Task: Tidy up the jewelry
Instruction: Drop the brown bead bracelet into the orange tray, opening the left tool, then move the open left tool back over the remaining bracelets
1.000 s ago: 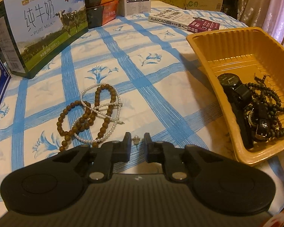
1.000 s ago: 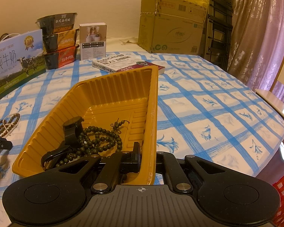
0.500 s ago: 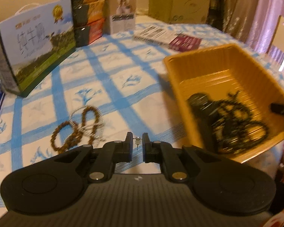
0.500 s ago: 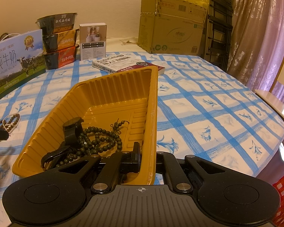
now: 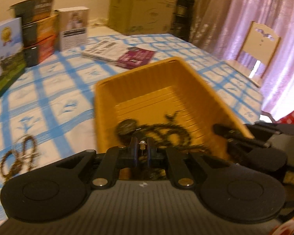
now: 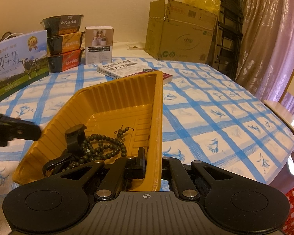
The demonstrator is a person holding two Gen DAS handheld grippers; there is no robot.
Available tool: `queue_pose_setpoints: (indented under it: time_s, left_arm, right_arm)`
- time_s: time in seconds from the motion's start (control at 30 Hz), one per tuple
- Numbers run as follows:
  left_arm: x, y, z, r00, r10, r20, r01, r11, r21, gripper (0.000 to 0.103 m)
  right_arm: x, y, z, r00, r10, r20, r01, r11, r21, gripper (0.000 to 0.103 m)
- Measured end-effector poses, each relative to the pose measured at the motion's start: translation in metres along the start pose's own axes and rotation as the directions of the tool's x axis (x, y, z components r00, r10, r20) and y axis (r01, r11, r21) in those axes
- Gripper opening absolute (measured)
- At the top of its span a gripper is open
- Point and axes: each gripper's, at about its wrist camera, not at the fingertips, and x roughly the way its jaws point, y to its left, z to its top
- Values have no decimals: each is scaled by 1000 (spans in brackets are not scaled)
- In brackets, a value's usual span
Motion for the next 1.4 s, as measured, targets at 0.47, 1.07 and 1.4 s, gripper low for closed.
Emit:
queue_pose_setpoints:
  time_s: [0.47, 1.07, 1.4]
  left_arm:
    - [29, -29, 22, 994, -105, 14, 105, 994, 0, 18]
    - [-51, 67, -5, 986, 166, 32, -160, 978, -132, 27]
    - [-85, 123, -44, 935, 348, -60, -353, 925, -139, 27]
  right_arm:
    - [0, 1, 1, 1000, 8, 2, -8, 1000, 5, 5]
    - [1, 0, 0, 1000, 5, 0, -5, 1000, 12, 5]
    - [3, -2, 0, 1000, 6, -1, -6, 1000, 10, 4]
